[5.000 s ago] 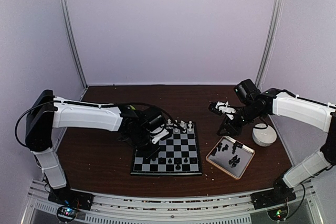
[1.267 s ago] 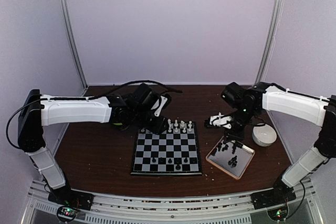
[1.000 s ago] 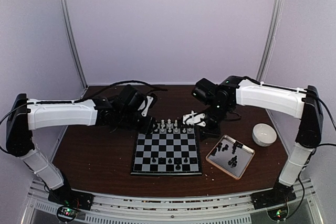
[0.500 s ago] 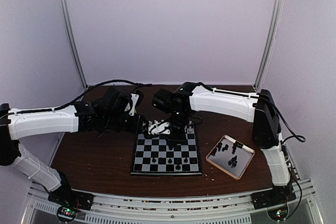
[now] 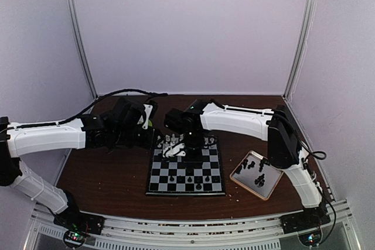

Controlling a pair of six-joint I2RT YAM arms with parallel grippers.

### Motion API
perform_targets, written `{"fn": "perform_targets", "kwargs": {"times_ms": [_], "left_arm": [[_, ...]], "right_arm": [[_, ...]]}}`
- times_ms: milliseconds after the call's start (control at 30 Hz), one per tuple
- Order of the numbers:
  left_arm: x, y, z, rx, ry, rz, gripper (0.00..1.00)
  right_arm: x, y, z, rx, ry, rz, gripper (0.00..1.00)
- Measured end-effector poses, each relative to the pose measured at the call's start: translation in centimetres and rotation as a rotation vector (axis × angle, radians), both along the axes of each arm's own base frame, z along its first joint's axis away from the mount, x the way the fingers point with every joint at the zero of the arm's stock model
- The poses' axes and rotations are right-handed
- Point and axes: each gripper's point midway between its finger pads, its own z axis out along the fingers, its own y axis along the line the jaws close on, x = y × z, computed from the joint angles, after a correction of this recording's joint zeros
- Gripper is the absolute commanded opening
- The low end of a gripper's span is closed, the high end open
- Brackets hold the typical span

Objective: Set up the chess pieces on the board
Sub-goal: Place the pawn on the chessboard, then pick up the pawn from the chessboard.

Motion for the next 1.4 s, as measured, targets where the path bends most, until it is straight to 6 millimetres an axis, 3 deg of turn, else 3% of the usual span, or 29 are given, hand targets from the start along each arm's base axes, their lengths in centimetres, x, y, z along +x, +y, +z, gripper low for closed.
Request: {"fn": "perform_targets", "kwargs": {"times_ms": [300, 433, 600, 733, 800, 933, 1067, 1200, 1400], "left_arm": [[0.1, -0.2, 0.2, -0.01, -0.007, 0.001, 0.37], [0.1, -0.1, 0.2, 0.003, -0.006, -0.007, 0.39], [0.4, -2.1, -0.3, 0.037, 0.029, -0.081, 0.39], [0.3, -4.8, -1.9, 0.086, 0.086, -0.178, 0.36], [-0.1, -6.5, -3.2, 0.126, 0.127, -0.244, 0.36], [-1.6, -9.1, -4.8, 0.19, 0.178, -0.347, 0.35], [-2.9, -11.1, -6.4, 0.258, 0.22, -0.428, 0.34], [-3.8, -11.4, -8.1, 0.329, 0.261, -0.468, 0.35], [-3.9, -11.0, -10.3, 0.407, 0.311, -0.472, 0.34]], "right_arm": [[0.2, -0.3, -0.1, -0.017, -0.01, -0.007, 0.18], [-0.2, -1.3, 0.5, -0.024, 0.0, -0.014, 0.19], [-1.7, -5.9, 5.0, 0.034, 0.007, -0.064, 0.21], [-1.8, -11.4, 9.8, 0.14, -0.039, -0.174, 0.21], [-1.6, -13.9, 10.8, 0.184, -0.055, -0.237, 0.21], [-1.4, -18.1, 9.5, 0.218, -0.055, -0.364, 0.22], [-1.1, -20.5, 6.9, 0.235, -0.054, -0.453, 0.23], [-0.2, -21.0, 5.6, 0.241, -0.067, -0.482, 0.23], [0.7, -20.2, 5.6, 0.276, -0.077, -0.476, 0.23]]}}
